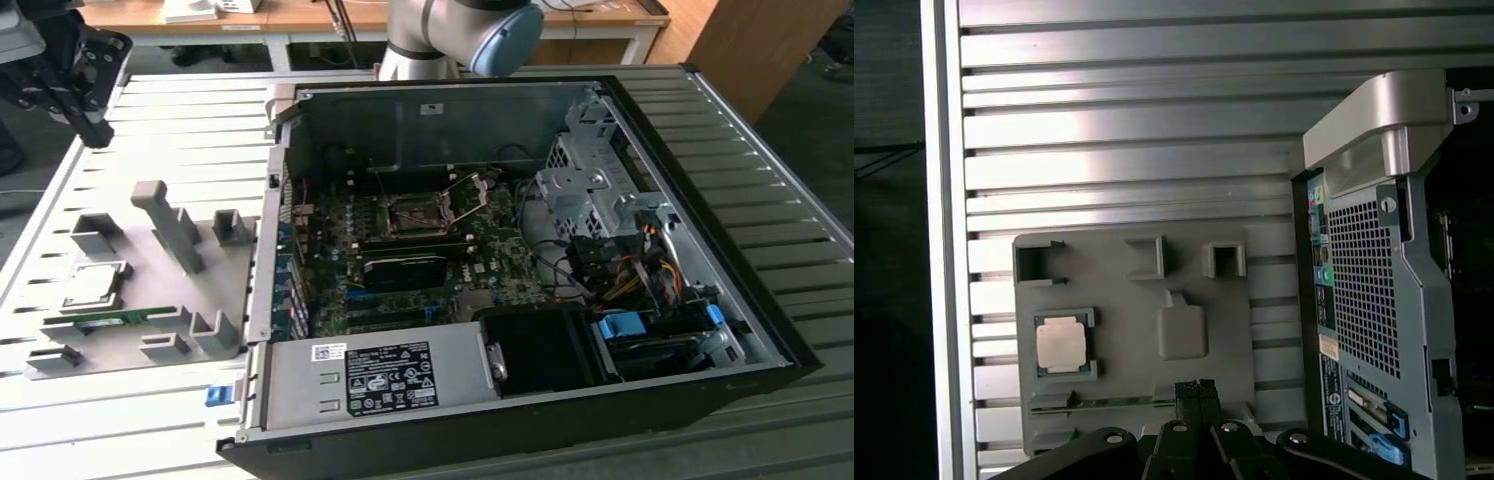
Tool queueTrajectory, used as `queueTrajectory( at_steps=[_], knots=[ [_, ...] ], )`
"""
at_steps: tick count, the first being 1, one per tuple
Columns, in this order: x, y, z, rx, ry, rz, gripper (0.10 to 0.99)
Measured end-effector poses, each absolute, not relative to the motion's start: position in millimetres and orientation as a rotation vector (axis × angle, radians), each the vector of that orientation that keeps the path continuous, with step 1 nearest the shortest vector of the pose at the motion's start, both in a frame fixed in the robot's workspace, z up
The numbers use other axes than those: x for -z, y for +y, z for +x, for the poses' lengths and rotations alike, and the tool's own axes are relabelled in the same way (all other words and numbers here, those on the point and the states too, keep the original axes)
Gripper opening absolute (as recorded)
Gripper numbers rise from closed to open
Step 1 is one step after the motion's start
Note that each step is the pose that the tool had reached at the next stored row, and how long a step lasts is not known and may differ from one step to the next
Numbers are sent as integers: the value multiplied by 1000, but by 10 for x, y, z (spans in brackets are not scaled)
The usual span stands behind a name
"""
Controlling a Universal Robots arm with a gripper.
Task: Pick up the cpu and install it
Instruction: 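Reach for the cpu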
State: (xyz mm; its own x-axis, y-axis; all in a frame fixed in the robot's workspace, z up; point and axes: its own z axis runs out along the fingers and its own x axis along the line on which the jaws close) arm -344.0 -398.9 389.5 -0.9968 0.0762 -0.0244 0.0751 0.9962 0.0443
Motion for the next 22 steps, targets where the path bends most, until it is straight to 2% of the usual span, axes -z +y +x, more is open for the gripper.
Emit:
queueTrajectory(
  at_steps=[22],
  knots=[
    [-3886, -3989, -3754, -68, 3112, 118, 106]
  ],
)
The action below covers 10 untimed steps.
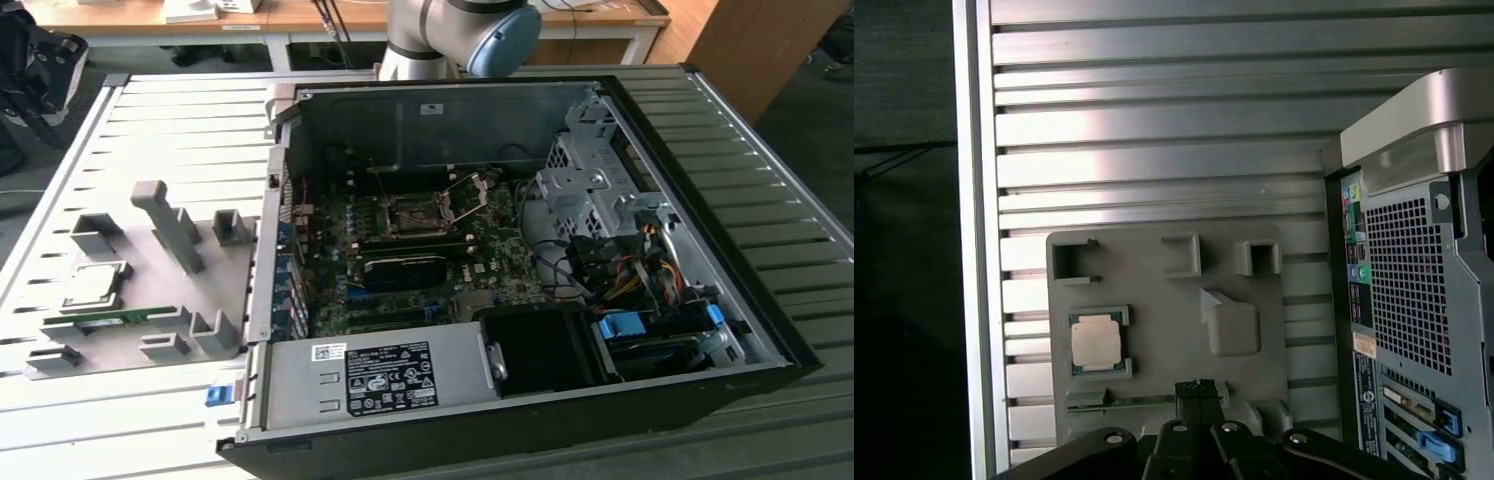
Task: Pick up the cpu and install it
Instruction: 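Reach for the cpu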
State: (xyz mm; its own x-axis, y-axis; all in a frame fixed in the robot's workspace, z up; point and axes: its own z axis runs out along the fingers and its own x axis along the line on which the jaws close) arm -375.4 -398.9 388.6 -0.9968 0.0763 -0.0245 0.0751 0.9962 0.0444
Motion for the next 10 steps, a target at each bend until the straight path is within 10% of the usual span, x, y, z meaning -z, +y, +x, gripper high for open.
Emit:
queueTrajectory(
  at_steps=[10],
  knots=[
    [-3883, -3990, -3901, -68, 3112, 118, 106]
  ],
)
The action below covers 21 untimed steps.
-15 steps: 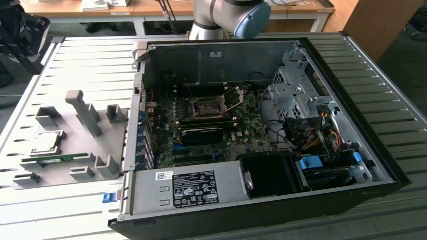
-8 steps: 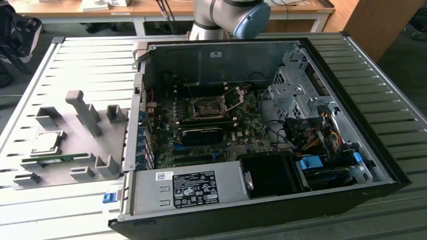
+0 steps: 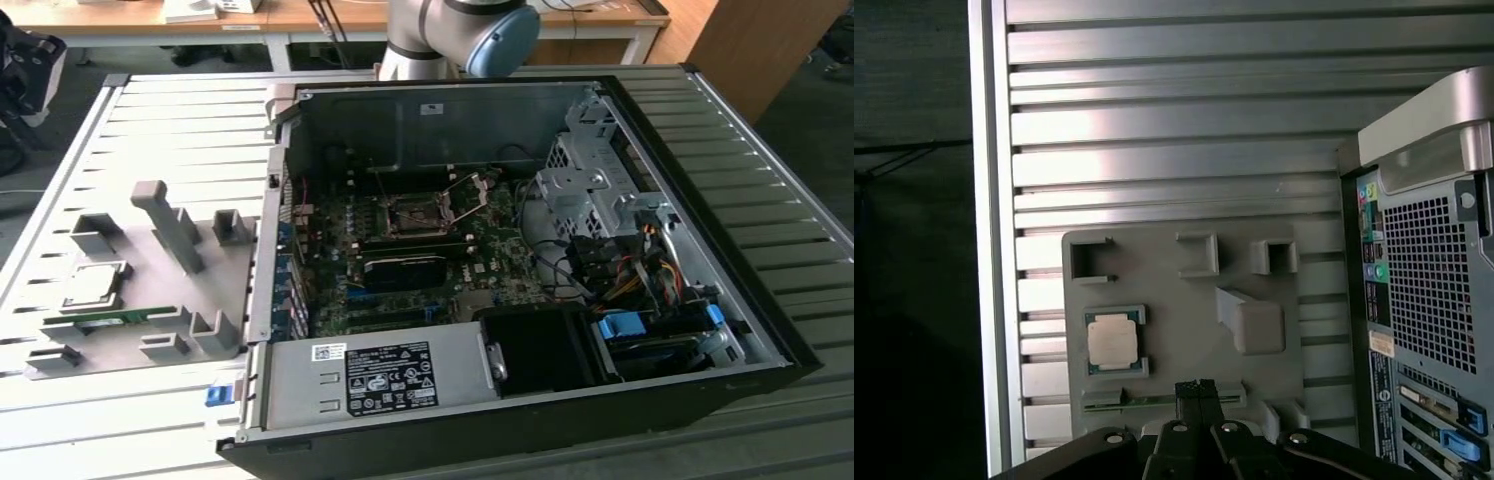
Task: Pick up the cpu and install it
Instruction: 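Reach for the cpu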
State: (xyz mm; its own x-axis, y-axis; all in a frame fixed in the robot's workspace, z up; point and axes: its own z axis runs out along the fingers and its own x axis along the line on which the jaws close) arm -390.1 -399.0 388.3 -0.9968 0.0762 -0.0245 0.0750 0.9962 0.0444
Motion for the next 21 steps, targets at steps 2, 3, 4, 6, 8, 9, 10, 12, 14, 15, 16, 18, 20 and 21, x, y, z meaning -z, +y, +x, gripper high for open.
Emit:
queueTrajectory(
  at_steps=[2, 3, 4, 6, 8, 9, 10, 12, 14, 15, 16, 18, 20, 21],
  knots=[
    [-3882, -3989, -3927, -68, 3112, 118, 106],
    [-3881, -3989, -3944, -68, 3112, 118, 106],
    [-3881, -3989, -3960, -68, 3112, 118, 106],
    [-3881, -3989, -3994, -68, 3113, 118, 106],
    [-3880, -3989, -4026, -68, 3112, 118, 106],
    [-3880, -3989, -4043, -68, 3113, 118, 106],
    [-3880, -3989, -4062, -68, 3112, 118, 106],
    [-3879, -3989, -4095, -68, 3112, 118, 106],
    [-3879, -3989, -4129, -68, 3113, 118, 106],
    [-3878, -3989, -4146, -68, 3112, 118, 106],
    [-3878, -3989, -4164, -68, 3113, 118, 106],
    [-3878, -3990, -4198, -68, 3113, 118, 106],
    [-3876, -3990, -4235, -68, 3112, 118, 106],
    [-3875, -3989, -4256, -68, 3113, 118, 106]
  ],
)
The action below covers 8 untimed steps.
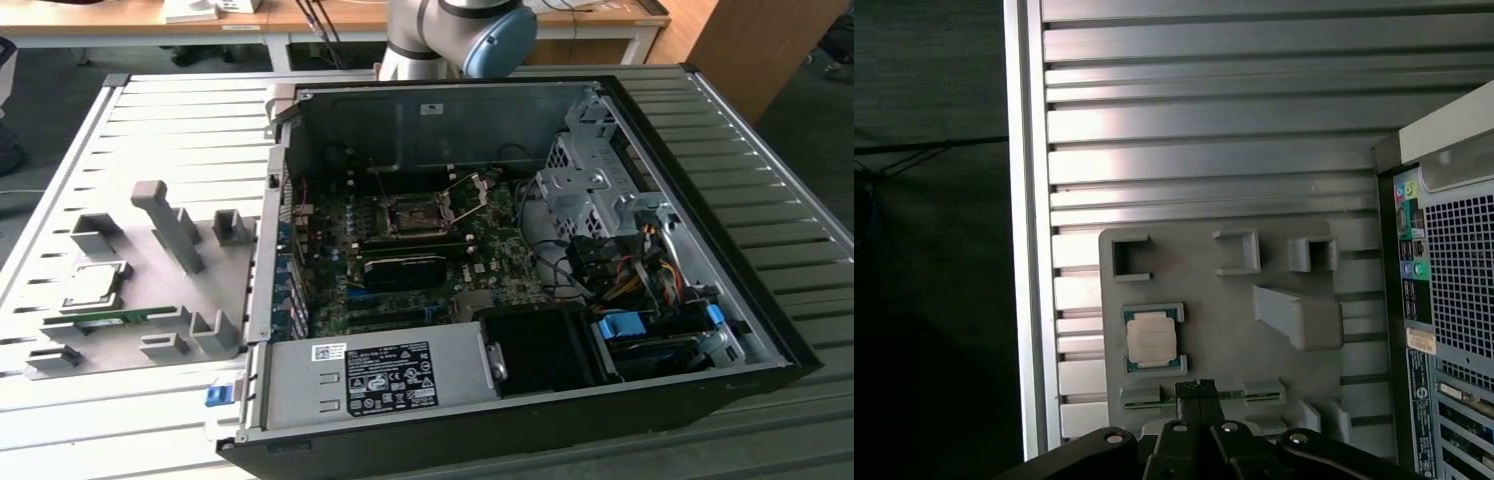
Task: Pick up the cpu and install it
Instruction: 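Reach for the cpu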
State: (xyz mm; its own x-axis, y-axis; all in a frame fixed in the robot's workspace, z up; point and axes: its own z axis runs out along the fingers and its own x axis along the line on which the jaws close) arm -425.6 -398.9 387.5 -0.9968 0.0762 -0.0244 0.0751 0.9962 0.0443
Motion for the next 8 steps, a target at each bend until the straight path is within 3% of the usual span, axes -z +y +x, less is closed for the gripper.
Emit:
queueTrajectory(
  at_steps=[8],
  knots=[
    [-3866, -3989, -4370, -68, 3112, 118, 106]
  ],
)
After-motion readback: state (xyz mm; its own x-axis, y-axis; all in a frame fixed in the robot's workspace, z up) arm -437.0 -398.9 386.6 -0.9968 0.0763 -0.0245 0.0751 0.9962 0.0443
